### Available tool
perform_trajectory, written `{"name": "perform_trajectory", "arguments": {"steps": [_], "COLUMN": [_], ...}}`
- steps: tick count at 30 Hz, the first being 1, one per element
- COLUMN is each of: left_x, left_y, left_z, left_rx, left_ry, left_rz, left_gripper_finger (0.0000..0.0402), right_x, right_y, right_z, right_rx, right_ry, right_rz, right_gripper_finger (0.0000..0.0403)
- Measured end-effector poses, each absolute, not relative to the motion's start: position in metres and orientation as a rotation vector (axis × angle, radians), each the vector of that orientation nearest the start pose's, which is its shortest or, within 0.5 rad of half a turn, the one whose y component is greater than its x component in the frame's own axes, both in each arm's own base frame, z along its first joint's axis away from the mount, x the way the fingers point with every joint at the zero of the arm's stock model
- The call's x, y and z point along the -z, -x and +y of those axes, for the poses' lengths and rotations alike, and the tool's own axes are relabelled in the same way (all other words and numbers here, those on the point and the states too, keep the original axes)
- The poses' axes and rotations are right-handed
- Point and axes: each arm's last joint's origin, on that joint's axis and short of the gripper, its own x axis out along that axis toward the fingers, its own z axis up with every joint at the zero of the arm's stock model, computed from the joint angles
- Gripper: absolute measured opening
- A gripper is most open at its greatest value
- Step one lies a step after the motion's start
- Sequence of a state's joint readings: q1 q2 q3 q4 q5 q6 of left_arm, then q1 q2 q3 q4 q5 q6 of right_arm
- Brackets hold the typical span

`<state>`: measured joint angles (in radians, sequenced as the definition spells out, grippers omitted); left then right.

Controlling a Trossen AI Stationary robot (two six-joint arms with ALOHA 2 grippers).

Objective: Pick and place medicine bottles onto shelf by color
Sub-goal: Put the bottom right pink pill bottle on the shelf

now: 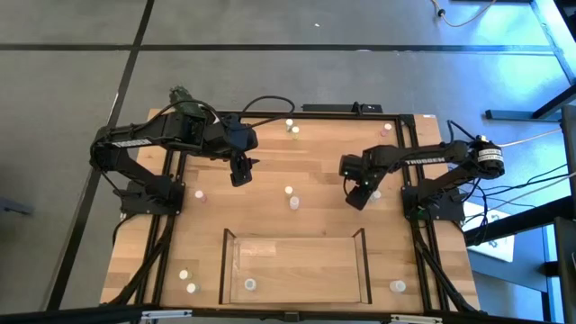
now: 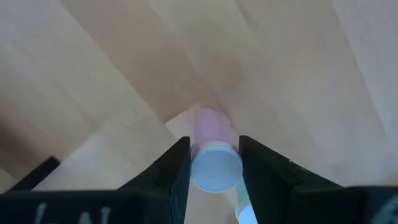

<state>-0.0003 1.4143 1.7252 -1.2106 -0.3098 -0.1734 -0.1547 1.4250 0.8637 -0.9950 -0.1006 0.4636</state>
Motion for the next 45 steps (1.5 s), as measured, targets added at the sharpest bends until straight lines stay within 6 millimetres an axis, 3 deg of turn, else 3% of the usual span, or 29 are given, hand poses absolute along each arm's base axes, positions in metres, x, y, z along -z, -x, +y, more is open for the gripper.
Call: {"name": "perform_trajectory", "arguments": {"steps": [12,27,33,45], "left_x": [-0.422,-0.422,-0.422,-0.422], "left_y": [-0.253,-0.253,-0.253,-0.253], "left_z": [0.009,0.009,0.009,0.009], "left_rx": [-0.364,-0.364,-0.364,-0.365], "left_ry": [0.021,0.021,0.021,0.024], "left_rz": [0.863,0.862,0.863,0.862], "left_gripper_finger": [0.0231,0.0231,0.0231,0.0231], "right_x": [-0.215,-0.286,-0.307,-0.326], "right_y": [-0.232,-0.249,-0.27,-0.32], "right_z": [-0.038,-0.039,-0.035,-0.02], "right_rx": [0.367,0.373,0.36,0.29], "right_ry": [-0.534,-0.46,-0.348,-0.251], "right_rz": [1.466,1.44,1.496,1.537], "right_gripper_finger": [0.0132,0.0132,0.0132,0.0132]}}
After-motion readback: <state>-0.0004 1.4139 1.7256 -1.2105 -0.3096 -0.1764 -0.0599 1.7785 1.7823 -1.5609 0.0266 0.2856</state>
